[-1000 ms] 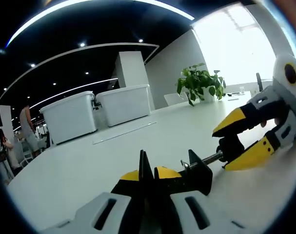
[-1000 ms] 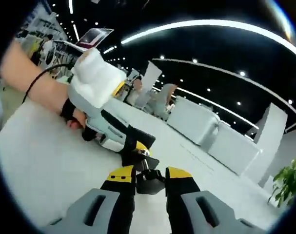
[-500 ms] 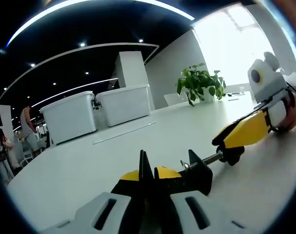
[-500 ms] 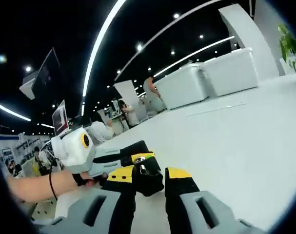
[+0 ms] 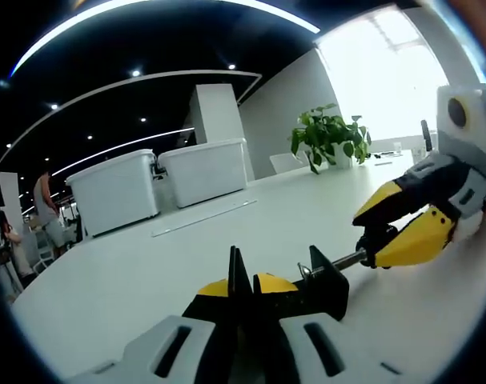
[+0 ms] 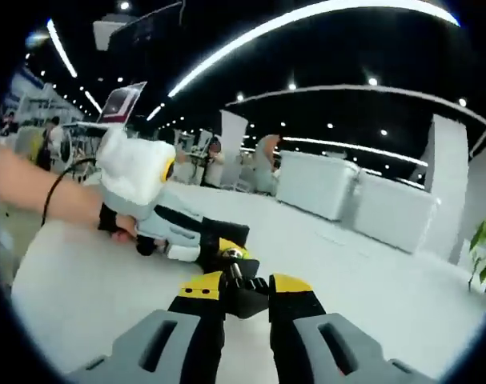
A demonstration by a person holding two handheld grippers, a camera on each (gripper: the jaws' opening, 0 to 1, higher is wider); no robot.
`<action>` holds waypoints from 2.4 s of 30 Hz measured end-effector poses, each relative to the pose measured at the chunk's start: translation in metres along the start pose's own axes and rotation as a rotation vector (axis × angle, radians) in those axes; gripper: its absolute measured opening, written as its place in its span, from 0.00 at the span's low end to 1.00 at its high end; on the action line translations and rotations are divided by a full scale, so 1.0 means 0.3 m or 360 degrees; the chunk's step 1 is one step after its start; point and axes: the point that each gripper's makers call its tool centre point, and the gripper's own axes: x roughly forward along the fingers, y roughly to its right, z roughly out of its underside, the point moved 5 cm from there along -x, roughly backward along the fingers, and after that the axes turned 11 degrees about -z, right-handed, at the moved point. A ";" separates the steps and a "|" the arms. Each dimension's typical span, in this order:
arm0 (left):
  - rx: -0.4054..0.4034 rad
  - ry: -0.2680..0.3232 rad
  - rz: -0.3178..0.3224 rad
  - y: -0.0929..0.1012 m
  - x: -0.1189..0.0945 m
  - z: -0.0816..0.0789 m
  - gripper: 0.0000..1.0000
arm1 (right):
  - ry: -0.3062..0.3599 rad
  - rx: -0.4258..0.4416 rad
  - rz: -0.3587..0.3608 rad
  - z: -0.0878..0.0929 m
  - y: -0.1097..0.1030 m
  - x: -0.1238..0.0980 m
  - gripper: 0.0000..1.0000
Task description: Clamp the fixed fixture on the desktop, loosen the retaining clip, secure it to the edge of the desk, and tighten the retaining clip.
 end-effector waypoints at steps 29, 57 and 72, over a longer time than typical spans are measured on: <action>0.0000 -0.0002 -0.0009 -0.004 0.002 -0.001 0.07 | 0.0201 0.1169 -0.0096 0.075 0.064 -0.012 0.27; -0.0003 -0.0006 -0.0018 -0.009 0.003 0.000 0.07 | -0.0124 -0.0376 0.0086 0.010 -0.018 0.027 0.23; -0.0001 -0.0004 -0.0018 -0.008 0.002 0.000 0.07 | 0.0248 0.0934 0.0002 0.018 0.072 -0.029 0.20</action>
